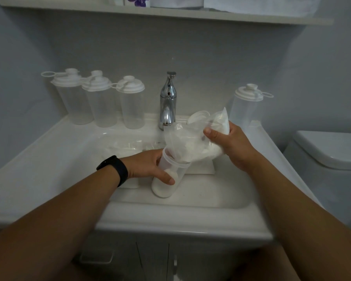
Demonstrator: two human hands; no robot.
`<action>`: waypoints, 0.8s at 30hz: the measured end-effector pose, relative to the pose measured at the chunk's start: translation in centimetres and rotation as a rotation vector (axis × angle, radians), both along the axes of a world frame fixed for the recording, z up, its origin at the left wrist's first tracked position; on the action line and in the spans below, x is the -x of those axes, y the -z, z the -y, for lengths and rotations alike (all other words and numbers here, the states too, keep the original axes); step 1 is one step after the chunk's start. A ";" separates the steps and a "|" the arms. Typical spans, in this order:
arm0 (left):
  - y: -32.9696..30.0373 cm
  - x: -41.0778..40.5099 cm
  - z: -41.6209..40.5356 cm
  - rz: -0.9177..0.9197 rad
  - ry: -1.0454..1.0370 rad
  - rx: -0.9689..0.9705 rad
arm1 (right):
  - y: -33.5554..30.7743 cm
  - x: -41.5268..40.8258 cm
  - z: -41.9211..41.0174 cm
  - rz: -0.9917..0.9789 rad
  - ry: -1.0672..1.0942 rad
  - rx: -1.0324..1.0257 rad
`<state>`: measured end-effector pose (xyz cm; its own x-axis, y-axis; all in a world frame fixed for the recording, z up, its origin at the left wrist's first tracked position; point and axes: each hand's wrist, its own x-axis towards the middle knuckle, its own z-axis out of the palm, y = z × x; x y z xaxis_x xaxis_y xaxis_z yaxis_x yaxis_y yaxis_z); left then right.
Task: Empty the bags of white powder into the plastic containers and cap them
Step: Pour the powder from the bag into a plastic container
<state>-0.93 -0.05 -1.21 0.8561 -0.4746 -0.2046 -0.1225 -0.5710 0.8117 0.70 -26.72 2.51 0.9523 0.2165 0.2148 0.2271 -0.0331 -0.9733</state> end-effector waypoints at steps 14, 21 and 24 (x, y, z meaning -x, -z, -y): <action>0.2 -0.2 -0.1 -0.008 0.006 0.006 | -0.1 0.0 0.0 0.001 -0.011 0.004; 0.1 -0.2 0.0 0.002 0.013 0.006 | 0.0 -0.1 -0.1 0.010 0.004 0.007; 0.2 -0.2 -0.1 -0.001 0.017 0.008 | 0.0 0.0 -0.1 0.013 -0.001 0.007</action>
<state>-0.70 0.01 -1.40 0.8476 -0.4910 -0.2014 -0.1316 -0.5621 0.8165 0.74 -26.63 2.51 0.9494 0.2188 0.2252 0.2393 -0.0399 -0.9701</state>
